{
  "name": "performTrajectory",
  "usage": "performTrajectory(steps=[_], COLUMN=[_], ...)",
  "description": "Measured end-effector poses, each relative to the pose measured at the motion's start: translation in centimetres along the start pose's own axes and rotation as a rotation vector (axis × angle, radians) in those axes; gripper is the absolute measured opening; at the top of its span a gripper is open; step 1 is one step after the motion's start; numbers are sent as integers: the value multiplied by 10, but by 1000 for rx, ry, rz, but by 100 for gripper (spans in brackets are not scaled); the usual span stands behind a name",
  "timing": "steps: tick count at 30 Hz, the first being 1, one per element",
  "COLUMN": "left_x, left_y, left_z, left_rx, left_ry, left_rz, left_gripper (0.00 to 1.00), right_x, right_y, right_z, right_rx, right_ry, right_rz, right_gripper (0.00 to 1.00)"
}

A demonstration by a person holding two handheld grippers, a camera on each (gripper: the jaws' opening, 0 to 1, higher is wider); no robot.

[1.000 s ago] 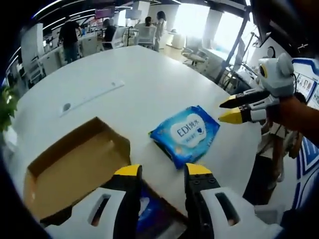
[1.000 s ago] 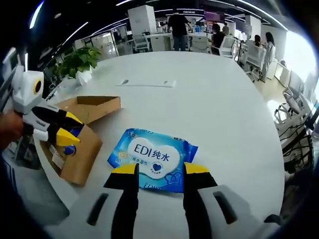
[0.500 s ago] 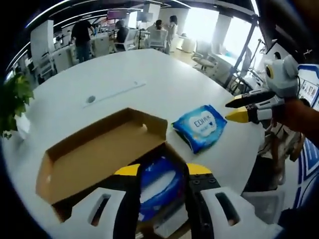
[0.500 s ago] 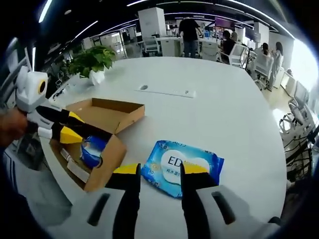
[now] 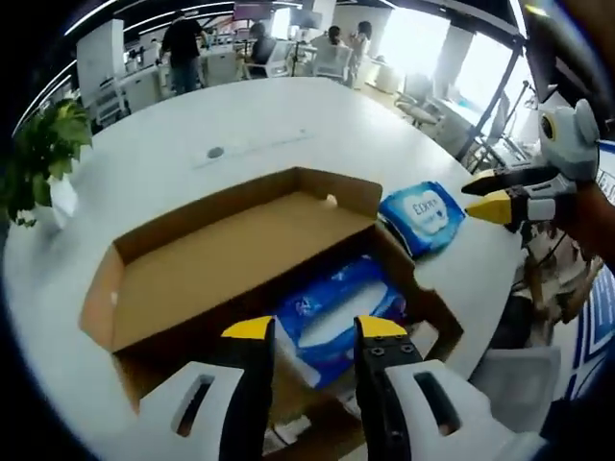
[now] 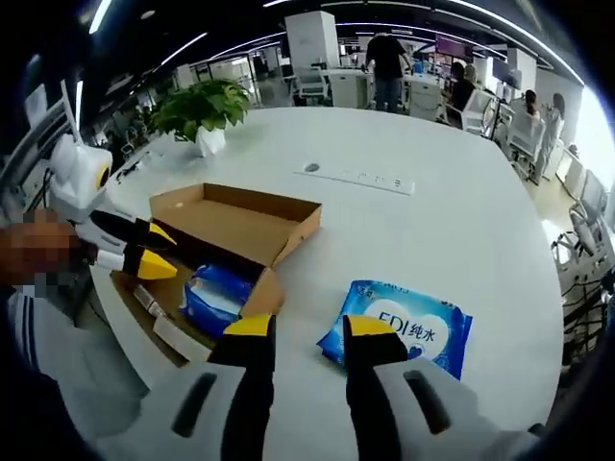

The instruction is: Operate the shoe box by opening the lid, removing the specified soft item, and placing it in the target area until the item is outside and the box remains undamaged.

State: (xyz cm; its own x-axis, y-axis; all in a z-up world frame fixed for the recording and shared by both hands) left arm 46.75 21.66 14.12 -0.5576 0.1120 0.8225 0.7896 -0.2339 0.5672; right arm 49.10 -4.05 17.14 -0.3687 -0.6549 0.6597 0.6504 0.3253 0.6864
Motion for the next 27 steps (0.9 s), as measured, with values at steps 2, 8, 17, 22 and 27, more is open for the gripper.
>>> performTrajectory(steps=[2, 8, 17, 22, 27], left_x=[-3, -11, -27, -40, -51], left_y=[-2, -6, -9, -11, -19], left_z=[1, 4, 1, 2, 3], left_rx=[1, 17, 19, 20, 37], left_ry=[1, 5, 2, 14, 10], left_rz=[11, 24, 57, 73, 107], left_gripper=[31, 29, 27, 26, 27], right_x=[-4, -12, -17, -24, -31], right_y=[1, 2, -2, -3, -4], right_z=[4, 12, 10, 10, 9], right_rx=[5, 17, 9, 7, 4], right_ry=[8, 25, 30, 39, 51], right_rz=[1, 12, 24, 28, 38], right_gripper=[25, 26, 25, 25, 25])
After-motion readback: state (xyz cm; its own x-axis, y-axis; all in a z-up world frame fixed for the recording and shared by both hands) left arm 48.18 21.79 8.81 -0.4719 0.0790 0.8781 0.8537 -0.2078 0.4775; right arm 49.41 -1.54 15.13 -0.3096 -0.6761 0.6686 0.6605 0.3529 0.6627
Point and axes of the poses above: the point that each gripper's makers call its tool centre point, and the gripper's own axes: x roughly backward along the fingers, z roughly to its left, y roughly out of its top, the point moved 10 cm from there along x, roughly backward along the fingers, and after that the axes turned 15 degrees about y, right-handed, at the moved point
